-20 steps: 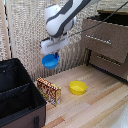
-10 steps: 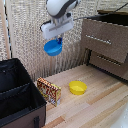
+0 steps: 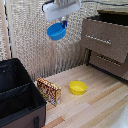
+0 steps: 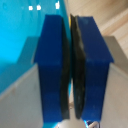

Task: Kindly move your gripper toward the top drawer's handle. With caution, hold the handle robustly using your gripper and pull open the top drawer. Let the handle go. Relocate your gripper to the bowl placed in the background. Gently hold the bowl using your gripper. Bring the gripper and the bowl to the ajar drawer. Softly release the bowl into it.

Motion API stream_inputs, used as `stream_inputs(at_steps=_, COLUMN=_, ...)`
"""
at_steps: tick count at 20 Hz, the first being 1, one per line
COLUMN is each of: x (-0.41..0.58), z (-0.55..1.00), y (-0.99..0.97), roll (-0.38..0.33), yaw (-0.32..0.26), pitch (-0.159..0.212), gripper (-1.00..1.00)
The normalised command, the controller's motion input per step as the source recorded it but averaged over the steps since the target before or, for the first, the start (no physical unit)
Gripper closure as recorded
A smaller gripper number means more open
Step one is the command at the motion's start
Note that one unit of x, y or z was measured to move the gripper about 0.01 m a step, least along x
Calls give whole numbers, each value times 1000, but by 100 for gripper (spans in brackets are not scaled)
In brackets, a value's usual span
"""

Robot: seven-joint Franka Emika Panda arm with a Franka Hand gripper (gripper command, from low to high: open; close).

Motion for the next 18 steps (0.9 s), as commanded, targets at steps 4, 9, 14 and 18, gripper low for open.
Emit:
stream_inputs(at_steps=4, x=255, z=1000, y=-631, roll=16, yaw=-135, pitch=10, gripper=100)
stream_inputs(at_steps=9, x=182, z=1000, y=-737, roll=38, yaw=-115, pitch=22, gripper=100)
stream_inputs(at_steps=14, x=36, z=974, y=-805, roll=58, yaw=-98, pitch=61, gripper=100)
stream_inputs(at_steps=18, x=-26, z=733, y=-917, roll=63, yaw=-60, pitch=66, gripper=100)
